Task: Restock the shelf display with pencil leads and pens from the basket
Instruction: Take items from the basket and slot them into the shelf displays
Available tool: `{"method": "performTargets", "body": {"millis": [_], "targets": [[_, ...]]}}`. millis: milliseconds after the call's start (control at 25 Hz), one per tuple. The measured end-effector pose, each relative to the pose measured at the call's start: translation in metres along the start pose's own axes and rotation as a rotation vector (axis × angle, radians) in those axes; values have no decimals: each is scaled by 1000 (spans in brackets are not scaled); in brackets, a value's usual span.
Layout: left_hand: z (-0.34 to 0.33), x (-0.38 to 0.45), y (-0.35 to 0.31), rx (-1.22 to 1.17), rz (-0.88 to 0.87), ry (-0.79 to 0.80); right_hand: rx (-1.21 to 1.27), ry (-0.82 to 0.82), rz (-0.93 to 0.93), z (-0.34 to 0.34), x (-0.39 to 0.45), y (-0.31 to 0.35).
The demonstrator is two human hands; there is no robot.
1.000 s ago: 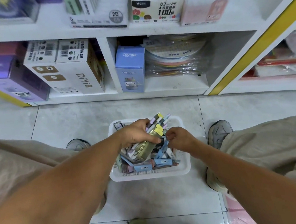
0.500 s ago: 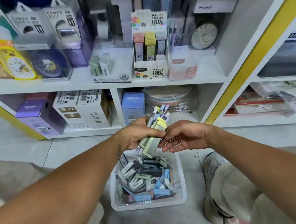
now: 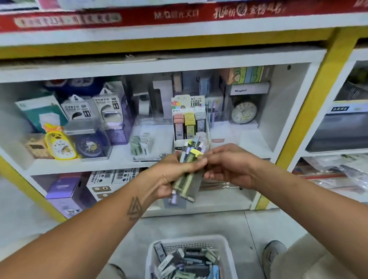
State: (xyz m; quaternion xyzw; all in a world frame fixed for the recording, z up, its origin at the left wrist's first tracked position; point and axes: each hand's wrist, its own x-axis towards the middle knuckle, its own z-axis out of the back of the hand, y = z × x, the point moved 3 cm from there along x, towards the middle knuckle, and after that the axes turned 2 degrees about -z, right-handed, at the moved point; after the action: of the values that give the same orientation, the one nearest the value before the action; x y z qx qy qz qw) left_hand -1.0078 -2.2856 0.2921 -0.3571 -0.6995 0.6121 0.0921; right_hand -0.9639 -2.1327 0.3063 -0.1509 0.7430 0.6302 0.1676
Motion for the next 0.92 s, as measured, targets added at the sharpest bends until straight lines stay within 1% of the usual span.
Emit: {"method": "performTargets", "body": {"millis": [120,200,280,440,520,600,720,840,920], "targets": [[9,6,-14,-137,18,-64,9,-6,88,2,8,23],[17,14,-22,-248,39,-103,-43,-77,142,7,18,40],[25,23,-31,-282,49,-132,-116,-158,214,15,27,59],[47,40,-42,-310,43,-220,-447,-328,420,28,44,94],[53,45,-46,-300,42,-238,-571,-382,456,28,54,98],[54,51,-48,-289,38,-242,-695,-400,454,24,66,97],[46,54,-52,-296,49,-207,-921,-418,444,22,80,98],[42,55,-53,-321,74,-206,-1095,-426,527,20,86,96],[42,57,-53,-358,98,-207,-1124,-386,581,18,89,91]]}}
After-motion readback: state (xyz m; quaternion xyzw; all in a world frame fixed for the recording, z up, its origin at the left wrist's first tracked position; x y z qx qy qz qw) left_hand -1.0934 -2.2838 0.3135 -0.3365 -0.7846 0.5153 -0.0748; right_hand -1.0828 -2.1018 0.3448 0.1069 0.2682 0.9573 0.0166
